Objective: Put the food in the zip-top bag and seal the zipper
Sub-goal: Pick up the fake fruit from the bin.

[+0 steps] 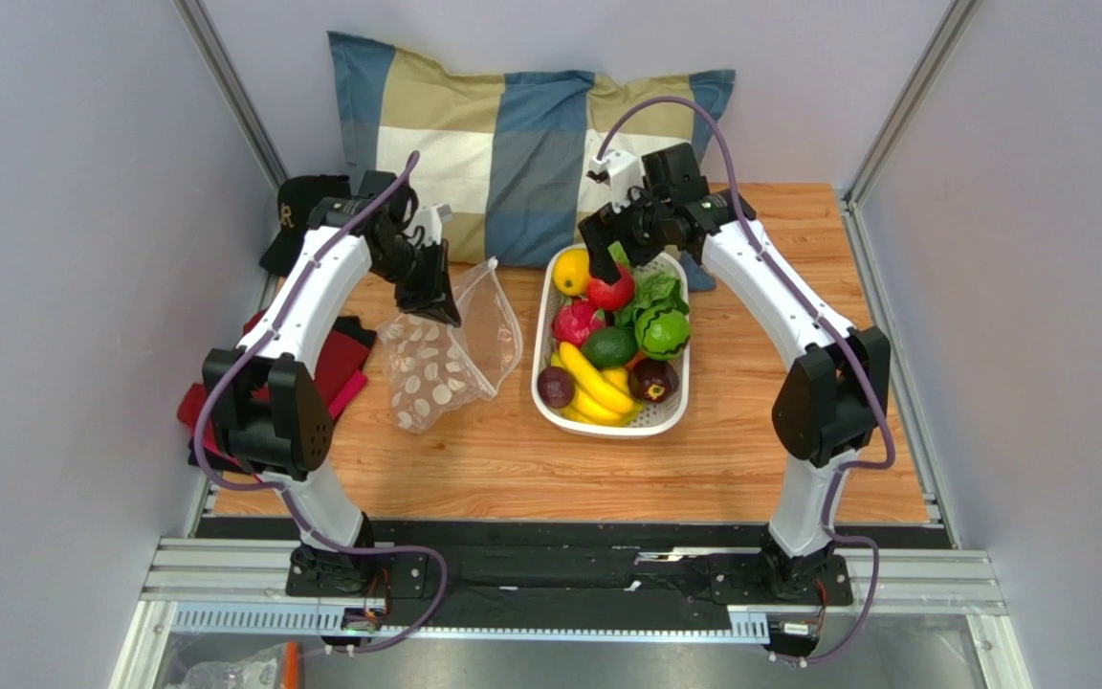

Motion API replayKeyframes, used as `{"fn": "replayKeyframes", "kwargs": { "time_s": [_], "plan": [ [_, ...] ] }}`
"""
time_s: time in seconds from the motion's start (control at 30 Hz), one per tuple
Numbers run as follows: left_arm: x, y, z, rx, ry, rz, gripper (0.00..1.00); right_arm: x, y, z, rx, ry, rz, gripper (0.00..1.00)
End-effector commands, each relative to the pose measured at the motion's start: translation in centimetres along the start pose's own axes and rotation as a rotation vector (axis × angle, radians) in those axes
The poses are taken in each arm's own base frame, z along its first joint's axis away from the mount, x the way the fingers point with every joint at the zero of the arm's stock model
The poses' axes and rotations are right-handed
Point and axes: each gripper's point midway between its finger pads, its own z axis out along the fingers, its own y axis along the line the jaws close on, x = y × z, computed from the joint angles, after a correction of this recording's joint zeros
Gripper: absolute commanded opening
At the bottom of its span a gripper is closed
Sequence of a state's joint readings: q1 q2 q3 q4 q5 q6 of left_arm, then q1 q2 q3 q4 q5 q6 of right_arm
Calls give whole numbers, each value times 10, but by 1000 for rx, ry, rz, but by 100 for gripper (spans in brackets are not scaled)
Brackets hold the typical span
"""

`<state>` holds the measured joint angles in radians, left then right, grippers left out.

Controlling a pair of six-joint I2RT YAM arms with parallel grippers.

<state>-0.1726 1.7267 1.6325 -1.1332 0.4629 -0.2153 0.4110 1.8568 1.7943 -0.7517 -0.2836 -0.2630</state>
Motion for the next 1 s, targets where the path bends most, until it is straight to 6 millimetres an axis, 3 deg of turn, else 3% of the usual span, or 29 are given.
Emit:
{"fn": "replayKeyframes", "kwargs": {
  "time_s": [0.0,0.13,0.3,0.5,0.67,0.83,0.9,0.97],
  "plan": [
    [-13,-12,-6,33,-45,16,0,7,-9,10,17,67,-54,100],
    [-13,-13,-7,35,-47,21,0,13,0,16,-25,84,-38,100],
    [-14,-16,-8,53,-51,20,0,36,9,29,-38,138,-50,100],
    [-14,-18,-7,68,-46,20,0,35,6,41,-22,137,-65,99],
    [-15,-23,-8,88,-56,25,0,34,1,44,-1,143,-74,91],
    [-17,-24,-9,96,-63,33,0,40,-5,48,26,167,-79,96],
    [-17,-24,-9,98,-60,33,0,40,-7,49,36,168,-78,94],
    [-16,-24,-9,98,-61,37,0,37,-5,46,32,160,-71,84]
  ]
}}
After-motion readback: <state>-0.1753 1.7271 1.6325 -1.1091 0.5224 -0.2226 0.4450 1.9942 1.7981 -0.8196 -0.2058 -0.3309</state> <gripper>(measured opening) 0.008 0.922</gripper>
